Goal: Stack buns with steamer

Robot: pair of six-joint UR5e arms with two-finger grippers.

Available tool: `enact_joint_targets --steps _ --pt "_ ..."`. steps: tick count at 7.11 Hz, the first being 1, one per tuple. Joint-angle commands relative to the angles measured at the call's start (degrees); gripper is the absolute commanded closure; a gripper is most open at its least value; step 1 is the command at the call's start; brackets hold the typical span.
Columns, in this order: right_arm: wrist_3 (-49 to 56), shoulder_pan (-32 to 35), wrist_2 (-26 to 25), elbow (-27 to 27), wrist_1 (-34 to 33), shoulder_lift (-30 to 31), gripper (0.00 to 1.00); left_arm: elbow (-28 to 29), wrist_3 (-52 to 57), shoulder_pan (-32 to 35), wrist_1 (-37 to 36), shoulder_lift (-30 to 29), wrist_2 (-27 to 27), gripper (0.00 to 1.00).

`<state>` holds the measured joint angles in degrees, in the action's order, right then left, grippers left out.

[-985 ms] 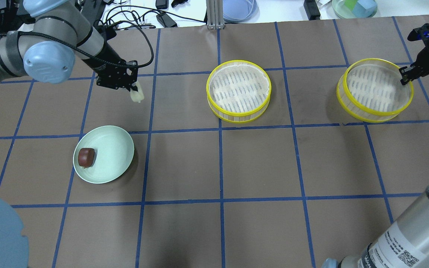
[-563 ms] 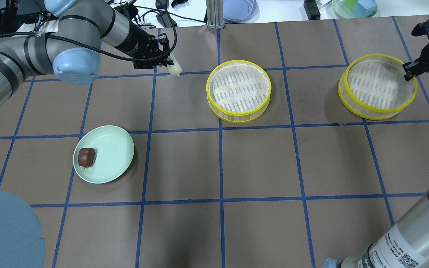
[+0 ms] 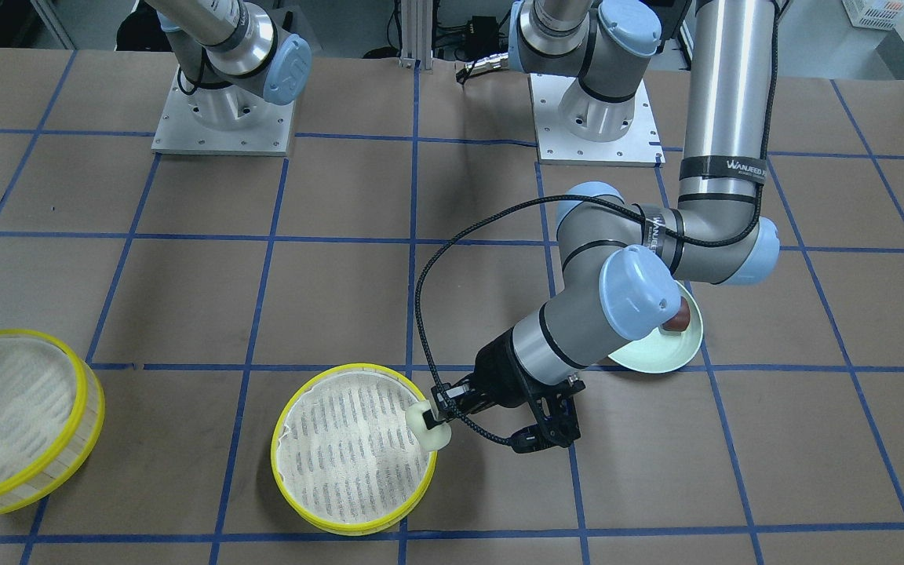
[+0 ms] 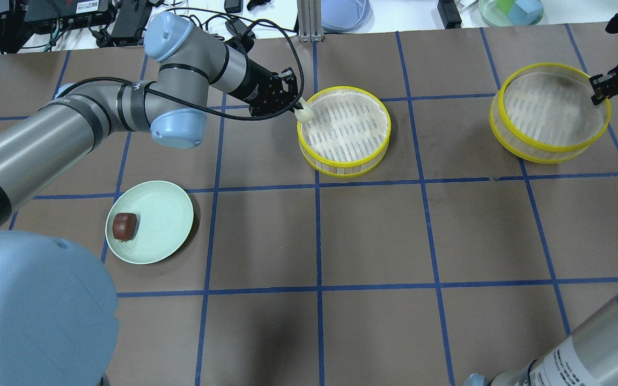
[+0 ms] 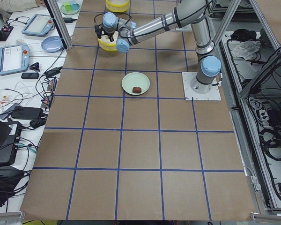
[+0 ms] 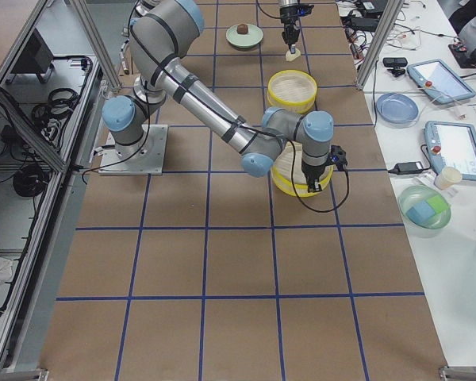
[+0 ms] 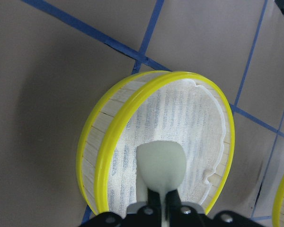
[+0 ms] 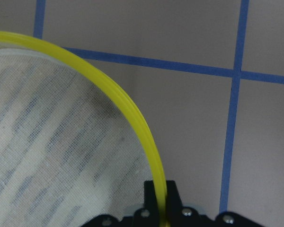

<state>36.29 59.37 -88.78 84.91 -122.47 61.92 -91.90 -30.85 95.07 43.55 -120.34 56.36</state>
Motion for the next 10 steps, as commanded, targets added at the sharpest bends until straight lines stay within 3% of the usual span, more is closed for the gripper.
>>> enact_joint_targets --steps 1,2,5,7,10 --pt "-4.5 2.9 -0.8 0.2 2.0 2.1 1.0 0.1 -0.5 1.0 -1.3 -1.9 1.5 0.85" --pt "-6.1 4.9 -3.0 0.2 2.1 2.8 1.0 0.1 -0.6 1.1 -1.4 -2.6 1.5 0.66" --pt "-7.3 5.5 -3.5 0.6 3.4 4.4 1.0 0.1 -4.9 1.8 -1.4 -2.6 1.5 0.22" --pt "-9.0 5.5 -3.4 0.6 5.8 5.8 1.0 0.5 -10.0 2.0 -1.5 -2.0 1.4 0.07" --pt "-11.0 6.1 -3.4 0.6 6.5 6.5 1.0 1.1 -12.3 2.8 -1.4 -0.7 2.3 0.03"
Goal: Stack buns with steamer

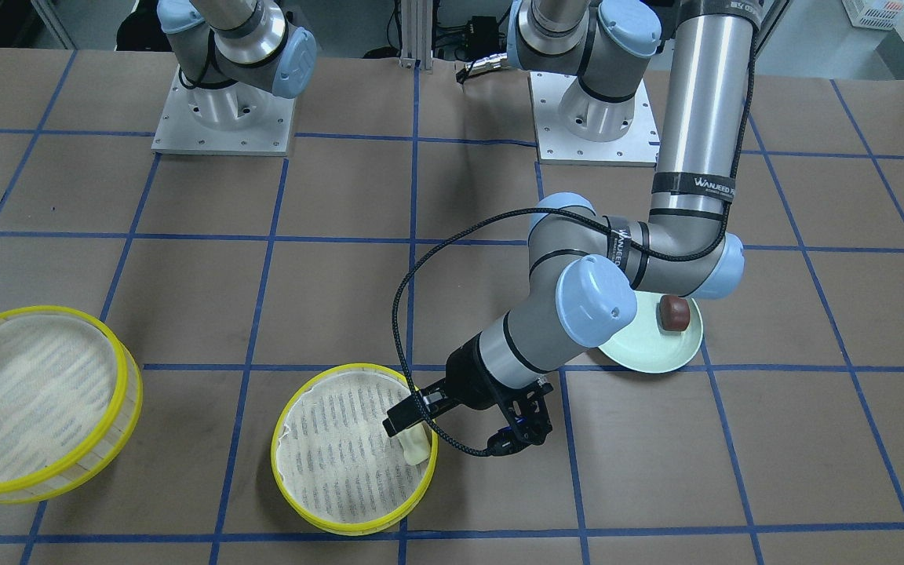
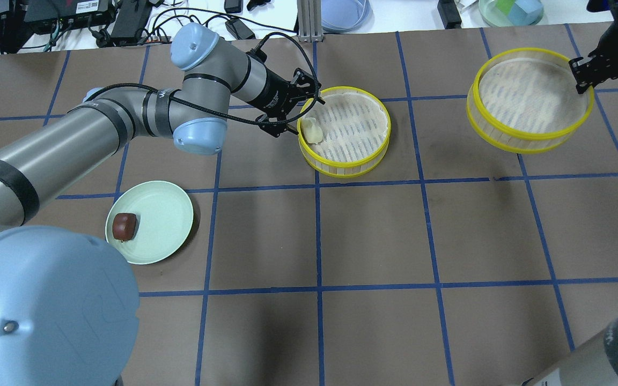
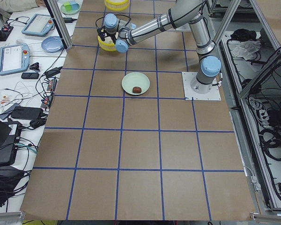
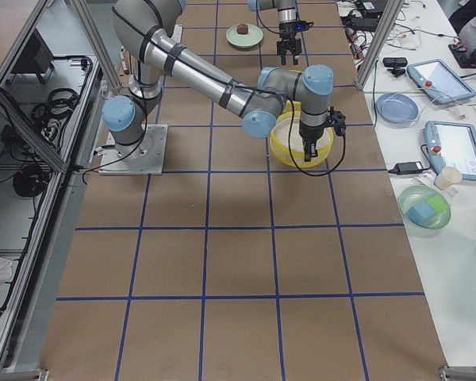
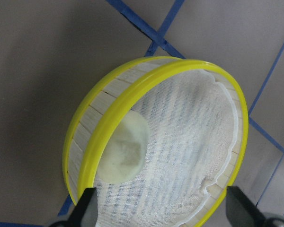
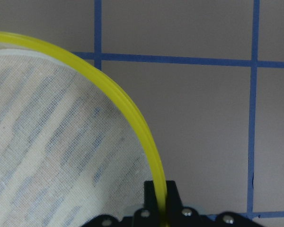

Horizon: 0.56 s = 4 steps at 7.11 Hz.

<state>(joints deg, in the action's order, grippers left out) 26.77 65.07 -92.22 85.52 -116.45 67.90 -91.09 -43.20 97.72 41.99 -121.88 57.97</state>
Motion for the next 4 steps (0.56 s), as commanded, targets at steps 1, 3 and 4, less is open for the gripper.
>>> enact_joint_targets --steps 1,3,4 --pt "-4.7 3.0 0.1 0.0 1.9 1.7 1.0 0.7 5.3 -0.6 2.0 1.6 5.9 0.02" --pt "-13.4 10.4 -0.1 0.2 2.3 2.8 1.0 0.7 23.5 -6.5 11.5 6.3 17.2 0.01" --pt "-17.5 14.1 0.0 0.4 2.1 3.2 1.0 0.6 30.4 -8.2 18.6 9.4 22.1 0.01"
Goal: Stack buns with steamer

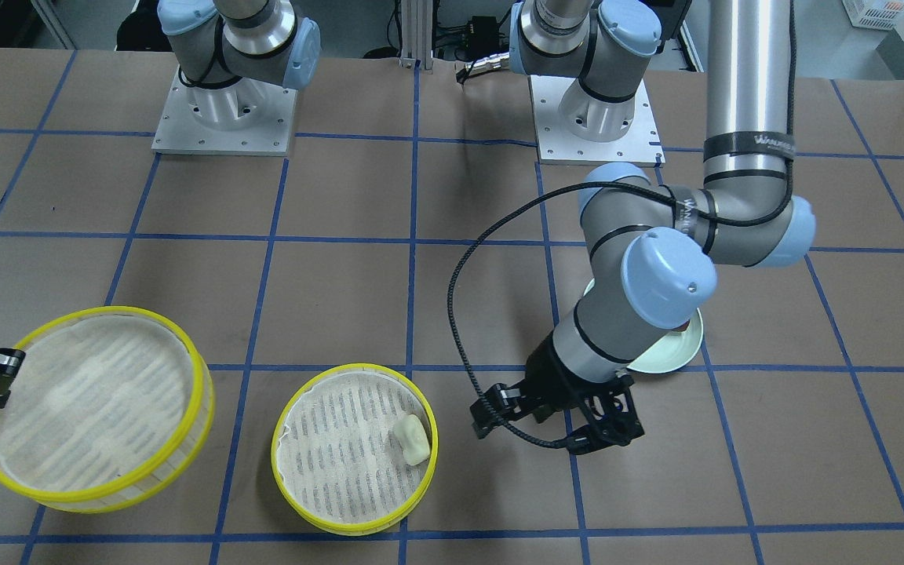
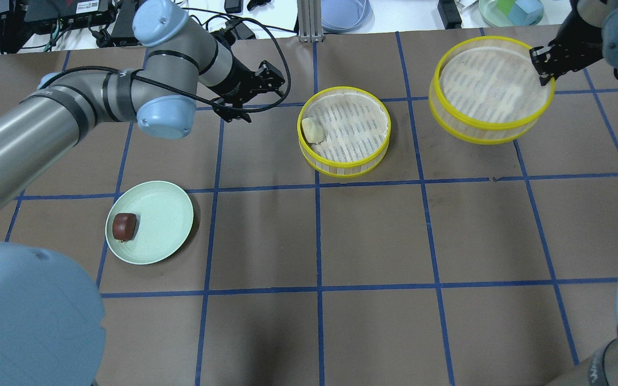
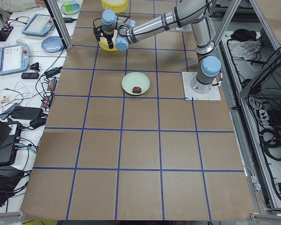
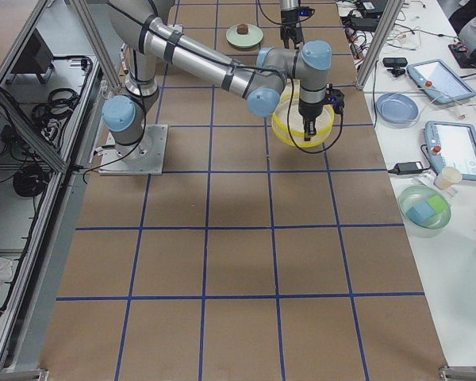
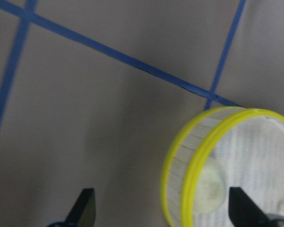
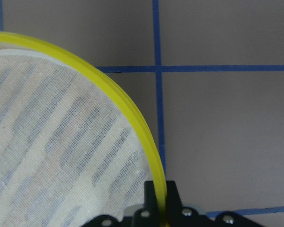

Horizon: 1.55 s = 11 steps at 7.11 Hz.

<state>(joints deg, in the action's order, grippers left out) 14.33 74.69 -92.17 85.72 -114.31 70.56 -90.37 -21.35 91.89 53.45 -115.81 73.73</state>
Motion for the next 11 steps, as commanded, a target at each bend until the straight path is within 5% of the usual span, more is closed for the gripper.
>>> enact_joint_targets --steps 1,4,6,11 --pt "-9.4 8.8 0.1 1.2 -0.7 0.5 1.0 -0.8 11.7 -4.9 11.5 5.7 12.9 0.0" --pt "-23.5 21.0 0.1 2.3 -2.9 -0.5 1.0 -7.8 28.4 -14.9 15.2 9.4 14.9 0.0" --pt "-24.9 21.5 0.2 2.3 -7.5 -4.5 1.0 -11.1 42.3 -18.2 15.3 8.3 14.9 0.01" --pt "-27.2 21.5 0.0 2.4 -7.5 -6.3 1.0 -14.1 43.9 -18.9 17.6 6.3 17.7 0.0"
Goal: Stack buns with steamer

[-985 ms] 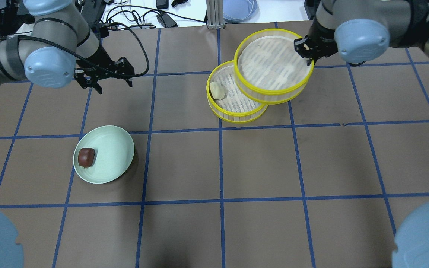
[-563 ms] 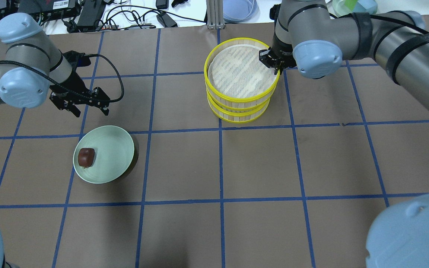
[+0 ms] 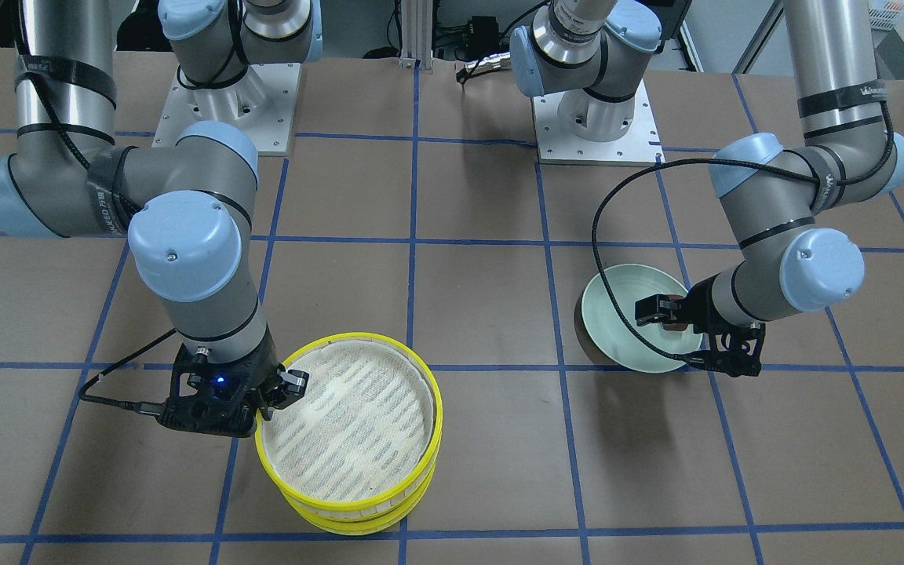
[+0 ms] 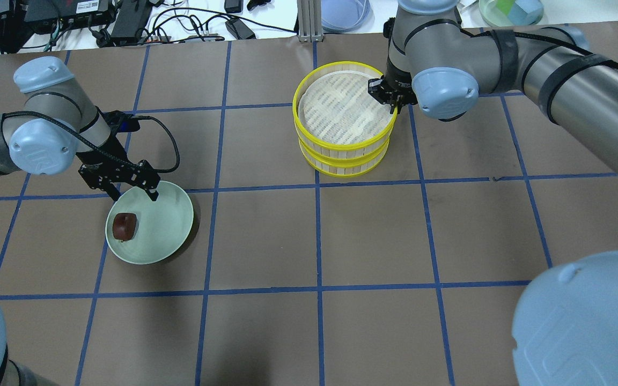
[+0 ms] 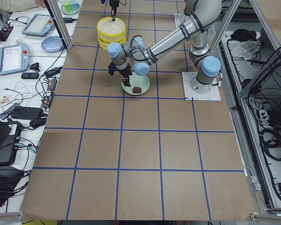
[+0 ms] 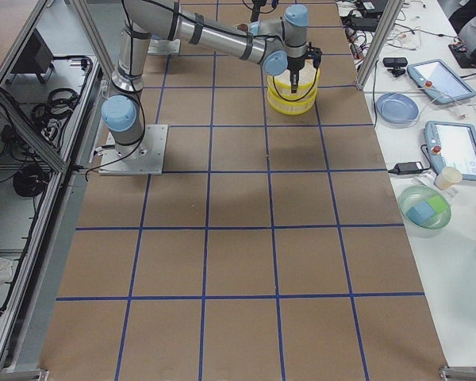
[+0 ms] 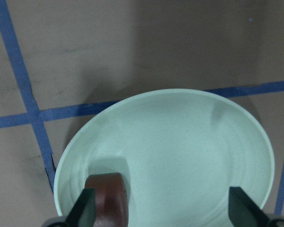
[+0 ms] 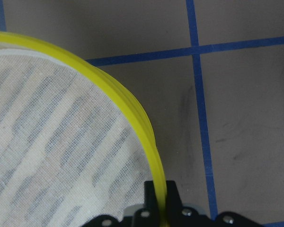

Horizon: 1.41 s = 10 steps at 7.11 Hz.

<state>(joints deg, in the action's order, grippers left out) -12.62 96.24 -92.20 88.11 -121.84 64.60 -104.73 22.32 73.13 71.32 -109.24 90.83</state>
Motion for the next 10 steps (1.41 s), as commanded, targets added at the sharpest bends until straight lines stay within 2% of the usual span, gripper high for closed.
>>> enact_joint_targets --steps 1,2,6,7,8,10 --pt "-0.2 0.0 0.1 0.0 -0.1 -1.1 1.0 0.2 0.4 -0.2 -0.3 -1.1 1.3 0.0" --pt "-0.3 0.0 0.0 0.0 -0.2 -1.6 1.0 0.1 0.5 -0.2 -0.6 -2.1 4.8 0.0" --pt "-0.5 0.0 -0.1 0.0 -0.2 -1.8 1.0 -0.6 1.7 -0.2 0.7 -4.0 5.9 0.03" --pt "-0.6 0.0 -0.1 0.0 -1.1 -1.9 1.0 -0.9 1.2 -0.2 2.2 -4.1 5.9 0.11" --pt "-0.6 0.0 -0.1 0.0 -2.0 -1.9 1.0 -1.0 1.1 -0.2 2.2 -4.1 5.9 0.22" --pt "-0.6 -0.1 -0.1 0.0 -2.4 -1.9 1.0 -0.8 1.9 -0.2 2.2 -4.1 5.9 1.0"
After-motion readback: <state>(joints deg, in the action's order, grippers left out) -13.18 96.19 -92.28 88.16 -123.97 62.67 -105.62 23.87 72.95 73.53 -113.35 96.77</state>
